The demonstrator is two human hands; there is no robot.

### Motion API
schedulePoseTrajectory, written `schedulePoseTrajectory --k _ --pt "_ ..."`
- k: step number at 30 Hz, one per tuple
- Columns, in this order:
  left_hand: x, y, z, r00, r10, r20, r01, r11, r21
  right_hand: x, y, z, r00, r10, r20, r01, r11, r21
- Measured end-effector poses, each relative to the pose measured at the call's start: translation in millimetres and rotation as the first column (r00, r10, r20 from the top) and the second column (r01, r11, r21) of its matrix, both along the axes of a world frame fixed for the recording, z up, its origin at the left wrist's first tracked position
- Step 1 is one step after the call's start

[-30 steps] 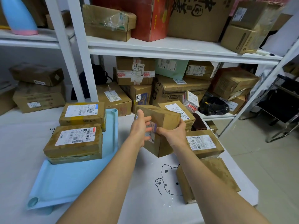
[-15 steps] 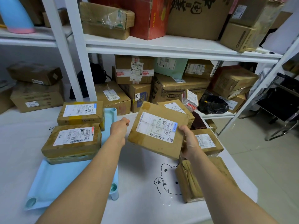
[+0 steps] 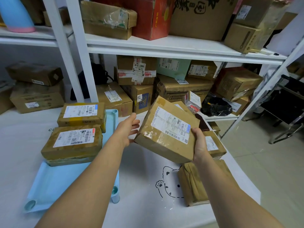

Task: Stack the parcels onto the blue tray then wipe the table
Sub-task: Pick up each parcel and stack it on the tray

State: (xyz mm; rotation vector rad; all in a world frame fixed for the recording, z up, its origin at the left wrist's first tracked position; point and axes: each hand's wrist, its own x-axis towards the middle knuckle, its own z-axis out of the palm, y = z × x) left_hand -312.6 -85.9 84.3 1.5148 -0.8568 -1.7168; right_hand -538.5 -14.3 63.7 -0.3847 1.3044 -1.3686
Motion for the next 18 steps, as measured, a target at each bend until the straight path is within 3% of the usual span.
schedulePoseTrajectory --k 9,18 --pt "-12 -1 14 0.991 -0.094 -0.09 0.091 0.995 -0.038 0 7 -3 1.0 -0.004 0.008 0.004 0.999 0.041" --pt "-14 13 36 0.965 -0.26 -0.028 0.251 0.953 -0.169 3 5 -11 0.998 -0.046 -0.033 0.051 0.987 0.153"
